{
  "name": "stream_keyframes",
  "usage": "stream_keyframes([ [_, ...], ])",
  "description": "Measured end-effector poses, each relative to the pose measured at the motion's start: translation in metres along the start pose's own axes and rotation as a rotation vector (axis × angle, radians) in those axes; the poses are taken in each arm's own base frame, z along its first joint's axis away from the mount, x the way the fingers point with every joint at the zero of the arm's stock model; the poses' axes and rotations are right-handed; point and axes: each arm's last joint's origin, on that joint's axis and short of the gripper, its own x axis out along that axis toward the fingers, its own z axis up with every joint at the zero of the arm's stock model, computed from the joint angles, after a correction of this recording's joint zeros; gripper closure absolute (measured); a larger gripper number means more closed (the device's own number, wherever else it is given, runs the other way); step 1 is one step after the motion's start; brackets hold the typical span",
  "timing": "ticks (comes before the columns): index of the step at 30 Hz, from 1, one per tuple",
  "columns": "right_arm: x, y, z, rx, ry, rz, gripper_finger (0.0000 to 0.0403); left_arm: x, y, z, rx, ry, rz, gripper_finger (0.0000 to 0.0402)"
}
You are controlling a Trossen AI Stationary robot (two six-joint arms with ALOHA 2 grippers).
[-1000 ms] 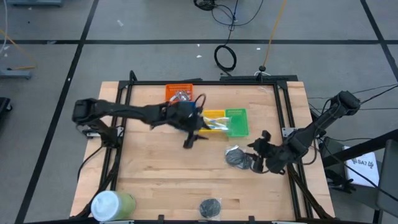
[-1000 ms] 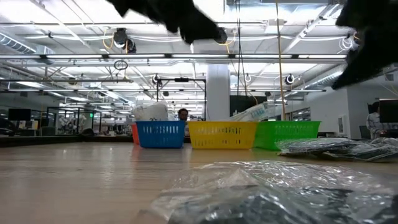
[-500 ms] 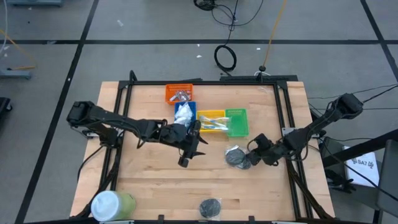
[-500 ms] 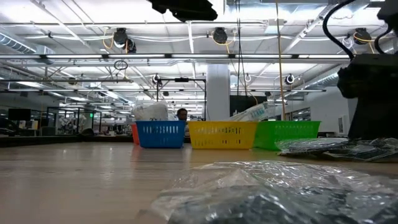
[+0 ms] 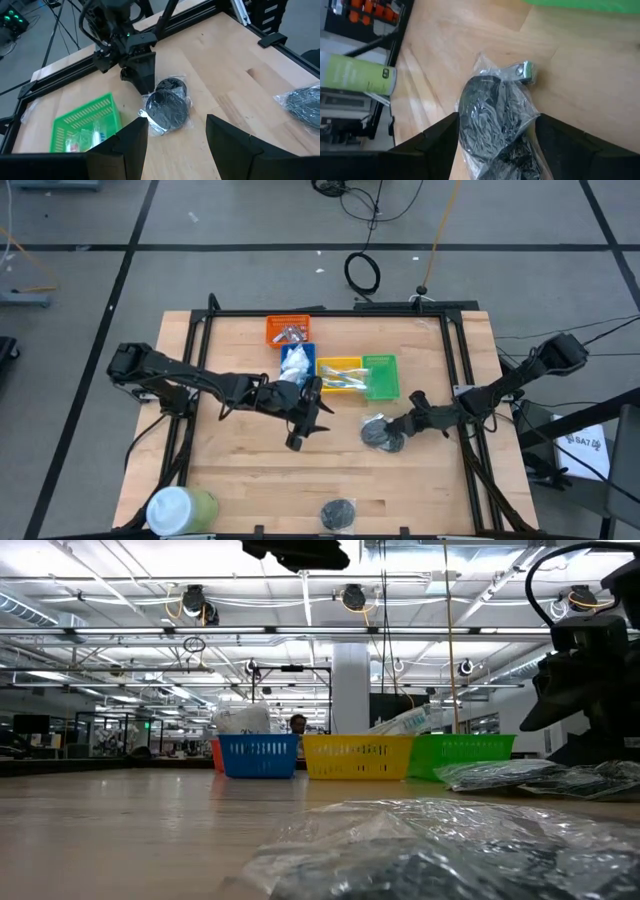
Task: Pick & Place Travel size toiletries
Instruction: Put the top left hairbrush into the green basket
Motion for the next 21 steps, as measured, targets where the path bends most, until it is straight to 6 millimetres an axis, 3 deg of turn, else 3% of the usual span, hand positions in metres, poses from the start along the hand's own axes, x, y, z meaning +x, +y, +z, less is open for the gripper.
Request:
stream_keyframes([
  [21,0.010,-0.011,0.001,-0.113,0.026,-0.116,0.0159,0.000,0.003,-0.001,0.006,0.002,0.014,0.0204],
])
